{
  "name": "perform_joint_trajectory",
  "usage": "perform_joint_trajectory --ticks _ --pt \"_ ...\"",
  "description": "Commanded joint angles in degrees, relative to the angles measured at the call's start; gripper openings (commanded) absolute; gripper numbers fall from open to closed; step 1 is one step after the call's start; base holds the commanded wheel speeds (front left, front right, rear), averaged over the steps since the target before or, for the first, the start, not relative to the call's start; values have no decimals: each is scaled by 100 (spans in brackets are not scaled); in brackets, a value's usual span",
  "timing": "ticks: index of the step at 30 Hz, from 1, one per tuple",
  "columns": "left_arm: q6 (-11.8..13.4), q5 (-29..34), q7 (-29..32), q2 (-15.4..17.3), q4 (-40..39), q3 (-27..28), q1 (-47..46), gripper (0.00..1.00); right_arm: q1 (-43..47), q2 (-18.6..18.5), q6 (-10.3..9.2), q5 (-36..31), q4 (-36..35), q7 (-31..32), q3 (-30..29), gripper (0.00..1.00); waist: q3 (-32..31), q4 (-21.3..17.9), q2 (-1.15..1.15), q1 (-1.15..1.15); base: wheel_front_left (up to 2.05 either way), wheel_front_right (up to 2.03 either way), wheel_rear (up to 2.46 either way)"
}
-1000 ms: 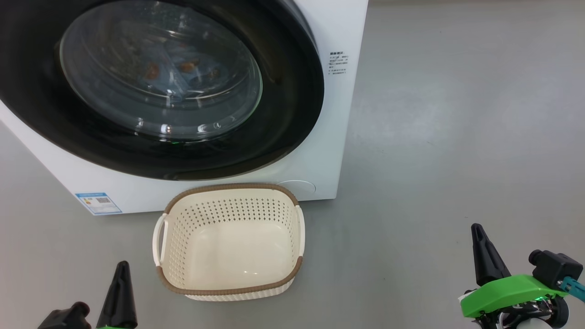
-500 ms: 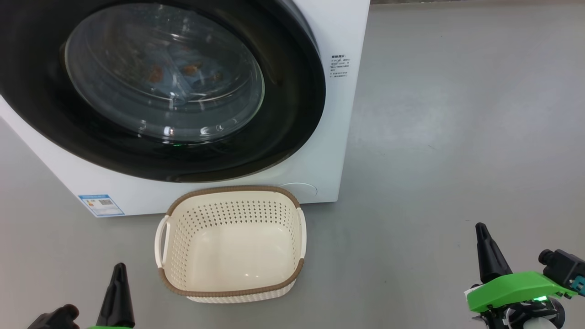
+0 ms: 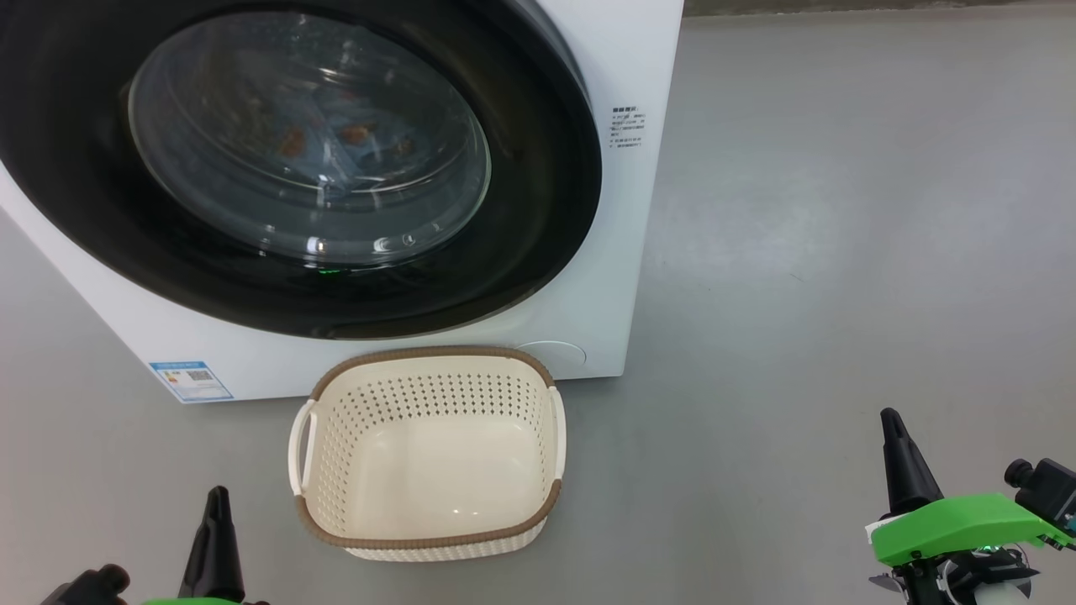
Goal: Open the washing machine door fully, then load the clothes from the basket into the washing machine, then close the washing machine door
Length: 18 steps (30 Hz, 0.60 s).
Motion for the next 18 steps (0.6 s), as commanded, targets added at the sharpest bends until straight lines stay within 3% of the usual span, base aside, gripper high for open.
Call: perform_joint_trajectory --ticks 1,18 --pt "-2 -179 36 62 -185 86 -121 0 -122 -47 0 137 -183 30 -13 0 -7 3 0 0 0 0 0" --pt "-4 -1244 322 55 -238 126 -171 0 -116 -18 0 1047 -300 317 -101 0 -82 36 0 0 0 0 0"
